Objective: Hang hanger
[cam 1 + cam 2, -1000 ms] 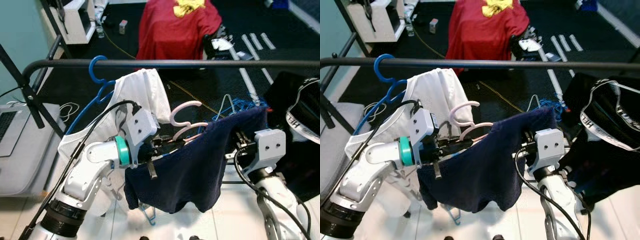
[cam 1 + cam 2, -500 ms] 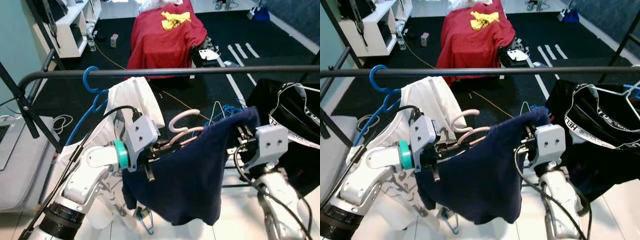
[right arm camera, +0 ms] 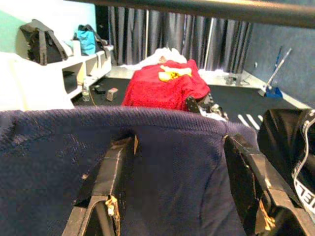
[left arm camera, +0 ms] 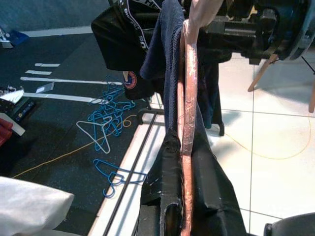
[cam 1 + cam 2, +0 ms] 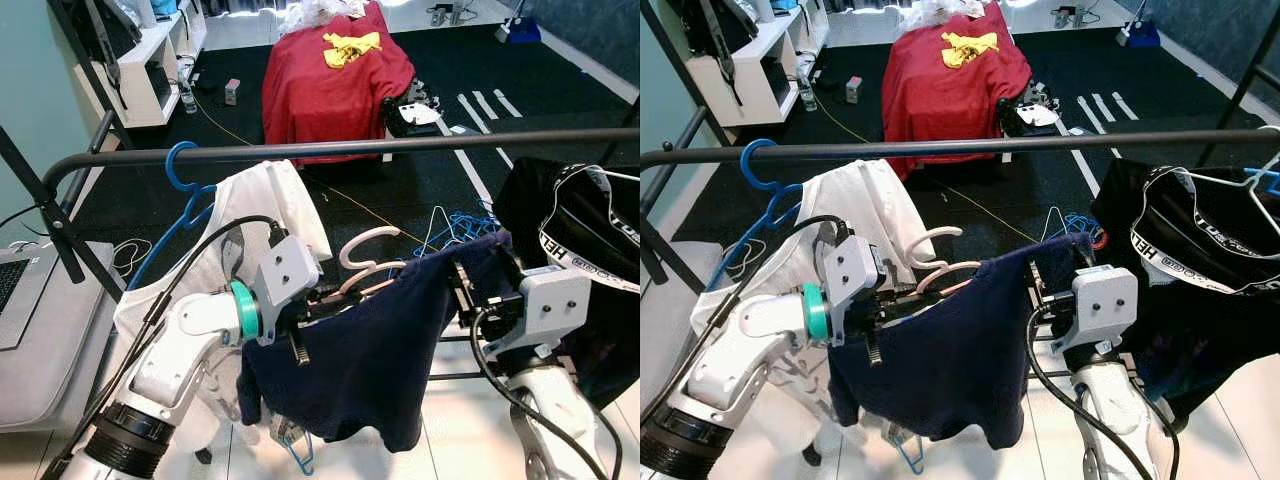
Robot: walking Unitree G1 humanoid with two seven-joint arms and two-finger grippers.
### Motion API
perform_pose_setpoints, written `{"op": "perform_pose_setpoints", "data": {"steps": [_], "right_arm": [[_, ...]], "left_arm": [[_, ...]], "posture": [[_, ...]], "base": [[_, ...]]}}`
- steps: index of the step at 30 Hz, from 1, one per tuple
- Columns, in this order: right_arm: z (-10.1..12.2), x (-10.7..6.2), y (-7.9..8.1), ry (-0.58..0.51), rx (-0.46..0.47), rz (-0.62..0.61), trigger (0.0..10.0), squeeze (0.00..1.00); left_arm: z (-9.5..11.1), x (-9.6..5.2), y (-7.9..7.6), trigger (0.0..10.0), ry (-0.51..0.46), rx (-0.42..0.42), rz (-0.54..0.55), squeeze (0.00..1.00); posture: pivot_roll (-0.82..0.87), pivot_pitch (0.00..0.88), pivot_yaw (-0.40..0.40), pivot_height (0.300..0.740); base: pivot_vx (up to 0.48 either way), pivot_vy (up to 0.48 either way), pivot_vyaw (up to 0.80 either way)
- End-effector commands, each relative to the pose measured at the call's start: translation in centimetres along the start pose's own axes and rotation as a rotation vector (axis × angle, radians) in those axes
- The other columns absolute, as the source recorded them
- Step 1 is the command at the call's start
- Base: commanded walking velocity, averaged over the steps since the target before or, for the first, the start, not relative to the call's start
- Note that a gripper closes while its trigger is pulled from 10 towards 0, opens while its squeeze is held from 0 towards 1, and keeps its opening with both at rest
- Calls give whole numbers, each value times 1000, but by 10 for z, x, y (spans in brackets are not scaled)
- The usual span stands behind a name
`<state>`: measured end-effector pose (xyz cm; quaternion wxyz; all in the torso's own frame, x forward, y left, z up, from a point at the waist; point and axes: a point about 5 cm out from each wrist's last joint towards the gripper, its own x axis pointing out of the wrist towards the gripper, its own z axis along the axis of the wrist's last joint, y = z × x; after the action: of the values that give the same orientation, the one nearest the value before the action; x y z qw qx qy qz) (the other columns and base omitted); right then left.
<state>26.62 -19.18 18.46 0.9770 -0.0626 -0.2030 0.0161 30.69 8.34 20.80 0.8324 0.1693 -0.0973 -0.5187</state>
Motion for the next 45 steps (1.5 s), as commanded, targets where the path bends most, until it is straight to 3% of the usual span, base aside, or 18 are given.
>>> {"op": "perform_pose_setpoints", "data": {"steps": [1,11,12,16,17,24,25,26,27,28,45], "right_arm": [[-10,-6,-3,50,4,-40,10000,0],[-19,-12,-13,87,40,-100,10000,0],[-18,-10,-16,83,40,-99,9451,0],[-17,-7,-18,77,42,-95,9294,0],[-15,-4,-20,71,38,-79,8314,0],[-12,6,-22,57,23,-22,8039,0],[-10,10,-22,50,15,12,7059,0],[-10,10,-22,50,15,12,7059,0],[-9,14,-22,47,11,35,1451,0],[-9,16,-23,47,8,49,0,0],[-10,22,-33,50,18,39,0,0]], "left_arm": [[2,0,3,10000,-14,18,12,0],[4,2,5,10000,-22,14,23,0],[4,3,6,10000,-26,12,24,0],[5,3,6,10000,-30,10,26,0],[6,3,6,10000,-34,9,27,0],[8,1,5,10000,-44,2,18,0],[9,0,4,10000,-47,1,8,0],[9,0,4,10000,-47,1,8,0],[9,-1,3,10000,-49,2,-3,0],[9,-1,2,10000,-51,2,-12,0],[11,-3,4,10000,-59,-8,-17,0]], "posture": [[-337,75,146,740],[-341,82,152,740],[-341,82,151,740],[-340,82,150,740],[-335,82,146,740],[-323,80,146,740],[-323,80,146,740],[-323,80,146,740],[-320,79,145,740],[-318,79,146,740],[-315,71,147,740]], "base": [[0,0,0],[0,0,0],[0,0,0],[0,0,0],[0,0,0],[0,0,0],[0,0,0],[0,0,0],[0,0,0],[0,0,0],[0,0,0]]}}
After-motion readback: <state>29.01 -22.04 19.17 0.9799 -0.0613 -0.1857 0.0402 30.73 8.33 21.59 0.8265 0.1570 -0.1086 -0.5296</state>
